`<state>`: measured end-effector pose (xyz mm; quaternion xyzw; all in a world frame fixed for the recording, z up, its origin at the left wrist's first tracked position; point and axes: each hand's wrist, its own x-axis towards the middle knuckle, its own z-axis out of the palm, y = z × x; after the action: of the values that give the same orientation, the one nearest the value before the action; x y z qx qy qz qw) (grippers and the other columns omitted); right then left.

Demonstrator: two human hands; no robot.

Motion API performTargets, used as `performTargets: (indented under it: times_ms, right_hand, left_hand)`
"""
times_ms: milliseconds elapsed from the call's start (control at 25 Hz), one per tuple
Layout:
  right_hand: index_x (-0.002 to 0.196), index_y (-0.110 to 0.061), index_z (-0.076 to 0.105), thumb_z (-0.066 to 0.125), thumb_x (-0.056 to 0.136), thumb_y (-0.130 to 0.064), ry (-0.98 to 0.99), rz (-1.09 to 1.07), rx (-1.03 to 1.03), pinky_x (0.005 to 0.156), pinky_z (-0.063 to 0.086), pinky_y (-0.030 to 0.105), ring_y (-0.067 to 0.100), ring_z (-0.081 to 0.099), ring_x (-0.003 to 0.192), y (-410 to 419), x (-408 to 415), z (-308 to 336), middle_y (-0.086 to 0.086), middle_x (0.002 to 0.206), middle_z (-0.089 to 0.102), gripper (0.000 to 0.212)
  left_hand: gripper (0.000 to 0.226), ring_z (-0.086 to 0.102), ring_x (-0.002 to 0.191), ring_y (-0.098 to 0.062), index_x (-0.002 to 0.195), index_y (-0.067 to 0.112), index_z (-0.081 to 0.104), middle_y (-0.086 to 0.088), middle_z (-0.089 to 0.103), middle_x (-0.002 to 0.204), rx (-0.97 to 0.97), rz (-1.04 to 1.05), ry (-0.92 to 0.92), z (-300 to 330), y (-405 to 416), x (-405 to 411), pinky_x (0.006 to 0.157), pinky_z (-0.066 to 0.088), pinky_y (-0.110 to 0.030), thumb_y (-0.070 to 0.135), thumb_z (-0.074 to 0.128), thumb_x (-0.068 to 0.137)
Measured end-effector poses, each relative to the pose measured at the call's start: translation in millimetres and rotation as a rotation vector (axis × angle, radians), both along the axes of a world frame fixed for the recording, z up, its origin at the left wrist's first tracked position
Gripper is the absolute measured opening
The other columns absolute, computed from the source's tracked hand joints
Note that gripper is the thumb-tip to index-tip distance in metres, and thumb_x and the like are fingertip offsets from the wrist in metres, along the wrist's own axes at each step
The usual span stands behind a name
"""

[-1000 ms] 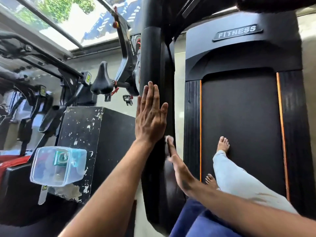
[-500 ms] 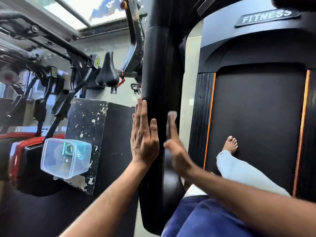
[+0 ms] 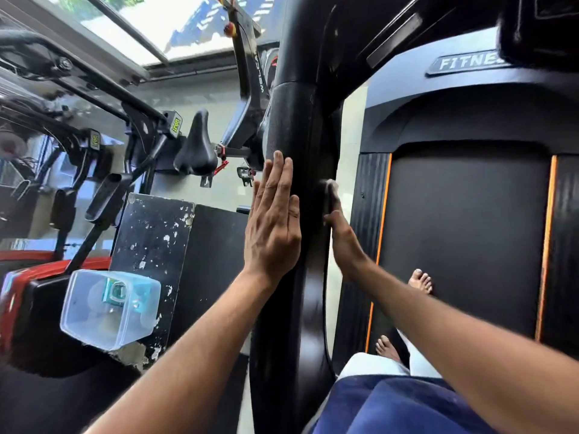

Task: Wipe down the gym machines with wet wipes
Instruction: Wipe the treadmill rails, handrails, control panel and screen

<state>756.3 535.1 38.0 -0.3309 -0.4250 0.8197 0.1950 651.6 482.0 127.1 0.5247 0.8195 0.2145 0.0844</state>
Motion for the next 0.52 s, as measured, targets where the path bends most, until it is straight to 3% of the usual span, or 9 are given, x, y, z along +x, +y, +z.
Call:
performTargets:
  times_ms: [80, 120, 200, 280, 360, 400, 440, 520]
  right_hand:
    - [0.163, -0.015, 0.005, 0.024, 0.110, -0.013, -0.044, 0.036, -0.086, 0.128, 0.009, 0.026, -0.003, 0.010, 0.151, -17.9, 14.9, 1.7, -0.021, 0.163, 0.010, 0.056]
    - [0.163, -0.016, 0.005, 0.027, 0.108, -0.013, -0.003, 0.027, -0.022, 0.129, 0.005, 0.029, -0.004, 0.007, 0.152, -36.2, 22.0, 13.3, -0.018, 0.166, 0.005, 0.059]
    - [0.163, -0.016, 0.007, 0.037, 0.090, -0.008, 0.062, -0.019, 0.082, 0.127, 0.004, 0.022, -0.004, 0.004, 0.154, -41.4, 19.9, 41.8, -0.016, 0.167, 0.002, 0.079]
    - [0.162, -0.016, 0.022, 0.042, 0.085, -0.015, 0.030, -0.036, 0.180, 0.125, 0.011, 0.023, 0.002, 0.014, 0.155, 0.9, -7.4, 34.5, -0.015, 0.166, 0.017, 0.079]
    - [0.150, -0.022, 0.045, 0.042, 0.088, -0.039, -0.061, -0.059, 0.081, 0.124, 0.018, 0.031, 0.004, 0.034, 0.146, 31.2, -17.6, 11.1, -0.011, 0.157, 0.040, 0.065]
    - [0.153, -0.021, 0.042, 0.041, 0.090, -0.045, -0.105, -0.066, 0.021, 0.126, 0.017, 0.033, 0.002, 0.032, 0.147, 29.8, -14.5, 1.1, -0.009, 0.160, 0.038, 0.068]
    - [0.159, -0.018, 0.034, 0.040, 0.092, -0.042, -0.097, -0.076, 0.014, 0.128, 0.014, 0.033, 0.001, 0.026, 0.150, 21.2, -7.0, 1.0, -0.009, 0.165, 0.030, 0.071]
    - [0.153, -0.012, 0.040, 0.043, 0.089, -0.030, -0.036, -0.102, 0.069, 0.127, 0.016, 0.033, 0.005, 0.029, 0.148, 16.7, -7.5, 22.2, -0.006, 0.161, 0.032, 0.066]
  left_hand:
    - [0.054, 0.015, 0.158, -0.013, 0.160, 0.009, 0.031, -0.003, 0.021, 0.171, 0.028, 0.003, -0.020, 1.0, -2.4, -0.5, 0.128, 0.016, -0.046, 0.009, 0.037, 0.107]
    - [0.054, 0.016, 0.158, -0.014, 0.160, 0.008, 0.033, -0.003, 0.023, 0.170, 0.036, 0.006, -0.025, 1.4, -2.7, -0.3, 0.128, 0.018, -0.046, 0.009, 0.037, 0.106]
    - [0.053, 0.018, 0.158, -0.015, 0.159, 0.007, 0.035, -0.004, 0.026, 0.169, 0.046, 0.010, -0.026, 1.3, -1.2, -2.2, 0.128, 0.020, -0.047, 0.007, 0.038, 0.106]
    - [0.053, 0.018, 0.158, -0.017, 0.158, 0.006, 0.035, -0.006, 0.026, 0.169, 0.046, -0.008, -0.015, 1.1, -0.7, -2.9, 0.128, 0.021, -0.047, 0.005, 0.039, 0.105]
    - [0.054, 0.018, 0.158, -0.019, 0.158, 0.004, 0.034, -0.007, 0.026, 0.169, 0.052, -0.023, -0.002, 1.8, -0.7, -2.6, 0.127, 0.022, -0.049, 0.004, 0.039, 0.105]
    - [0.054, 0.018, 0.158, -0.020, 0.158, 0.004, 0.034, -0.008, 0.025, 0.169, 0.052, -0.031, -0.004, 2.9, -0.9, -2.6, 0.127, 0.023, -0.050, 0.004, 0.039, 0.104]
    - [0.054, 0.018, 0.158, -0.020, 0.158, 0.004, 0.034, -0.008, 0.025, 0.169, 0.050, -0.035, -0.011, 3.7, -1.1, -1.7, 0.126, 0.024, -0.050, 0.004, 0.038, 0.104]
    - [0.054, 0.019, 0.158, -0.021, 0.158, 0.004, 0.035, -0.008, 0.026, 0.169, 0.049, -0.036, -0.014, 3.6, -1.3, -2.5, 0.126, 0.025, -0.050, 0.005, 0.039, 0.104]
